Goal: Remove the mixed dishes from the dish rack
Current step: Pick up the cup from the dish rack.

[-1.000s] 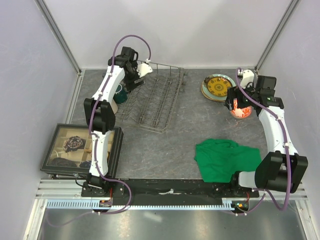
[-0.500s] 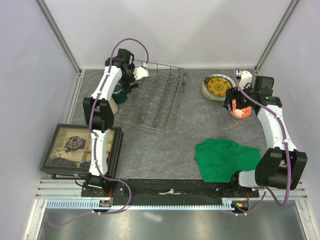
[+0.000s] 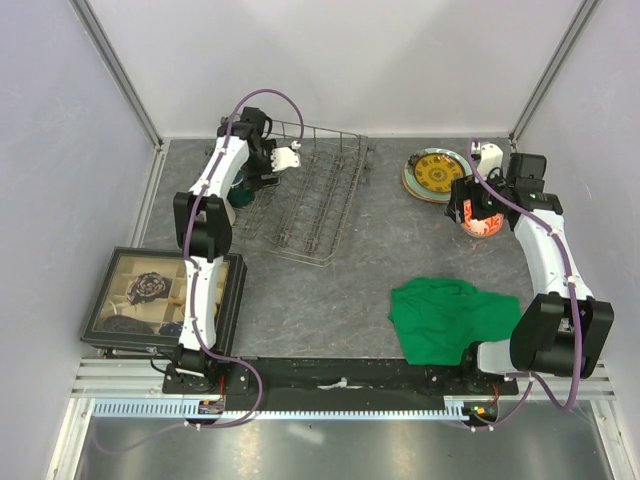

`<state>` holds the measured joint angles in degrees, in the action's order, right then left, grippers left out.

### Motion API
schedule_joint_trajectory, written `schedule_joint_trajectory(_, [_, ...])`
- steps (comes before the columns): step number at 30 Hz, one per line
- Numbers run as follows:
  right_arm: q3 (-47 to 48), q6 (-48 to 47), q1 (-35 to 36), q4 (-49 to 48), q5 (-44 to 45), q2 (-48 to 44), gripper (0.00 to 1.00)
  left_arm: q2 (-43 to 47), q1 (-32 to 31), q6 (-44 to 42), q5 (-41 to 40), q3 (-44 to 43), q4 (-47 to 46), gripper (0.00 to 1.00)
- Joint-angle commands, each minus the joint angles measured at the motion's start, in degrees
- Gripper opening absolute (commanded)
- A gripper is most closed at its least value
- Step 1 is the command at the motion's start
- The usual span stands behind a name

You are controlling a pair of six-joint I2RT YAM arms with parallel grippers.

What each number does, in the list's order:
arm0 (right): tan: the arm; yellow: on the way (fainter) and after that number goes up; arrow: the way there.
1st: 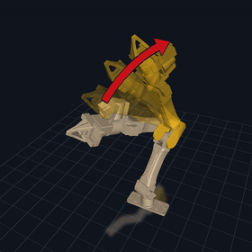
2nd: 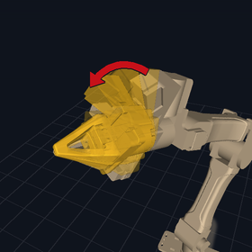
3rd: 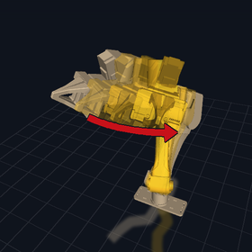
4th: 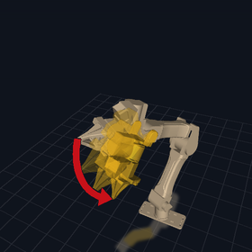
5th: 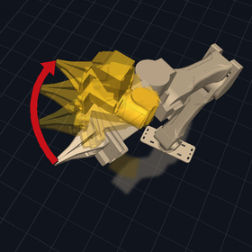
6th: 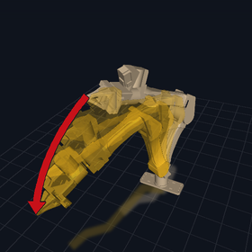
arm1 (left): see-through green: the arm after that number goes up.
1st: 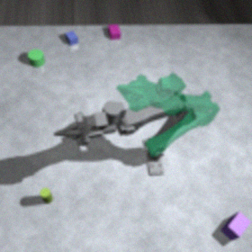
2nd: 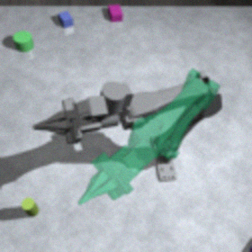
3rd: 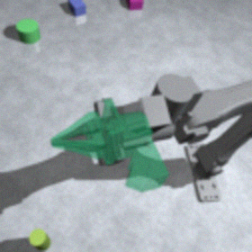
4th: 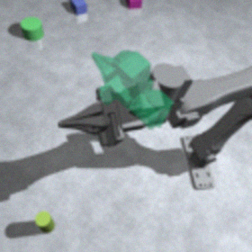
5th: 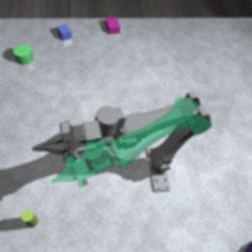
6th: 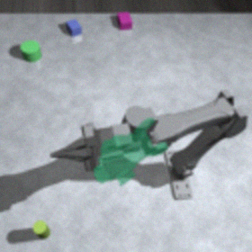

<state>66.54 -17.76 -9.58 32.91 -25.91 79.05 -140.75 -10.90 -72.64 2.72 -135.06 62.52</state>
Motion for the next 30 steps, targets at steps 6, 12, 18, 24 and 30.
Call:
schedule_joint_trajectory(6, [-0.62, -0.7, 0.27, -1.79, -1.6, 0.67, 0.88, -2.86, 0.0, -4.17, 2.38, -3.36, 0.41, 0.86])
schedule_joint_trajectory(12, [-0.71, -0.79, 0.27, -1.71, -1.6, 0.93, 0.88, -4.01, 0.09, -4.17, 2.73, -3.98, -0.12, 0.83])
schedule_joint_trajectory(18, [-0.8, -0.96, 0.27, -1.79, -1.6, 1.02, 0.88, -4.8, 0.17, -3.91, 3.08, -3.98, -1.52, 0.81])
schedule_joint_trajectory(24, [-0.89, -1.05, 0.27, -1.79, -1.69, 1.02, 0.88, -5.33, 0.26, -3.65, 3.17, -3.89, -2.75, 0.79])
schedule_joint_trajectory(30, [-0.98, -1.05, 0.27, -1.79, -1.69, 1.37, 0.88, -5.94, 0.44, -3.38, 2.9, -3.98, -3.28, 0.78])
